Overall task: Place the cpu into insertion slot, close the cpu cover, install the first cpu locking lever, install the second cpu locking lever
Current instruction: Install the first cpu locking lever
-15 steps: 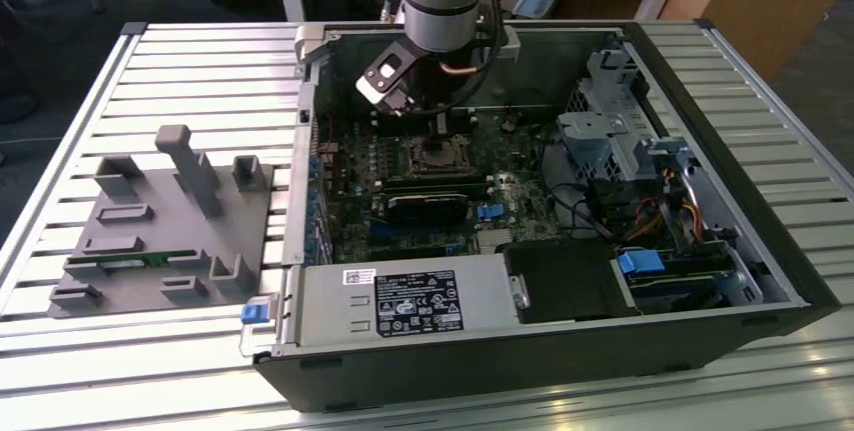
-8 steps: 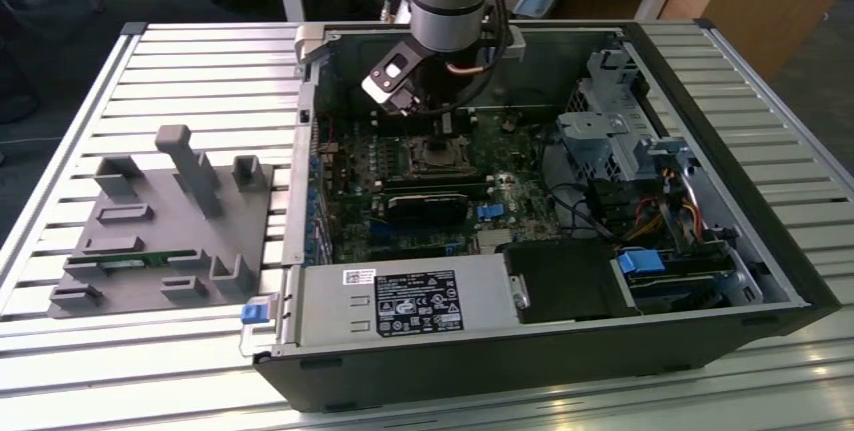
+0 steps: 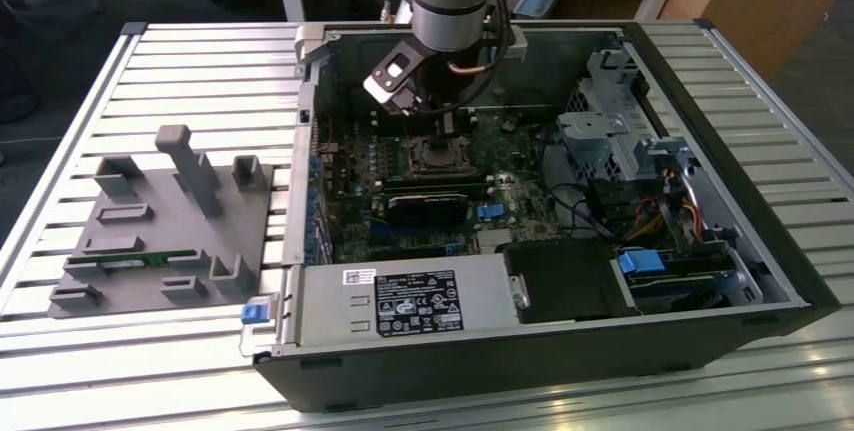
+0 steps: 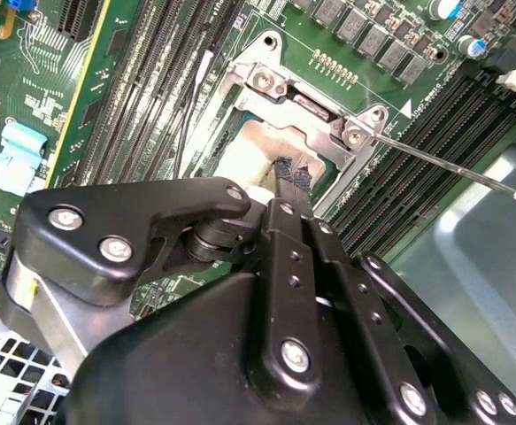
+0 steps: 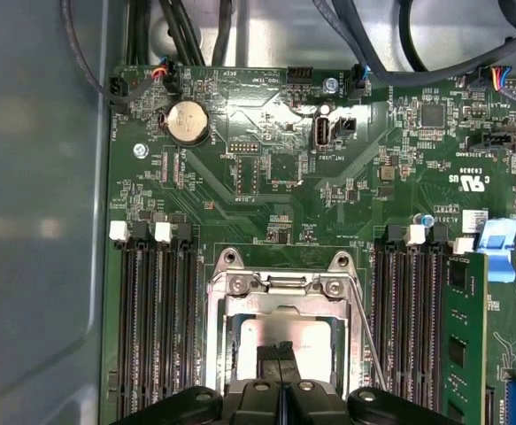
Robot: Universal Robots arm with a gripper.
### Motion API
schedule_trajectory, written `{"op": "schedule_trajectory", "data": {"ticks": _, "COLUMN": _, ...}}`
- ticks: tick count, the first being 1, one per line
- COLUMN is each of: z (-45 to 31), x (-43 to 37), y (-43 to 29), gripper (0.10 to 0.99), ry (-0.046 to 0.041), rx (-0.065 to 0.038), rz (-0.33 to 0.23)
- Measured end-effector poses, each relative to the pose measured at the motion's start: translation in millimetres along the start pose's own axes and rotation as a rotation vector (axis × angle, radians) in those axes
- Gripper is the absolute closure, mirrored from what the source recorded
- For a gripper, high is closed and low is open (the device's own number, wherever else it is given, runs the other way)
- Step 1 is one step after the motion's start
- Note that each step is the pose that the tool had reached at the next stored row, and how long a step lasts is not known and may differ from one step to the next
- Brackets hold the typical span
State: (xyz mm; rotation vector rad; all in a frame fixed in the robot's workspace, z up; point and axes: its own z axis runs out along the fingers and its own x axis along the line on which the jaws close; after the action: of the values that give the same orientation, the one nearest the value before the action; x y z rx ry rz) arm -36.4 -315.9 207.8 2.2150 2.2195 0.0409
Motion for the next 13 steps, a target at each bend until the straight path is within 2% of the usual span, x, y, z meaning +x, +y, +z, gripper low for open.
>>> {"op": "schedule_trajectory", "data": {"ticks": 13, "z": -2.3, "x": 0.0, "y": 0.0, "gripper": 0.98, "ry": 0.0004, "rx": 0.0, "rz": 0.0}}
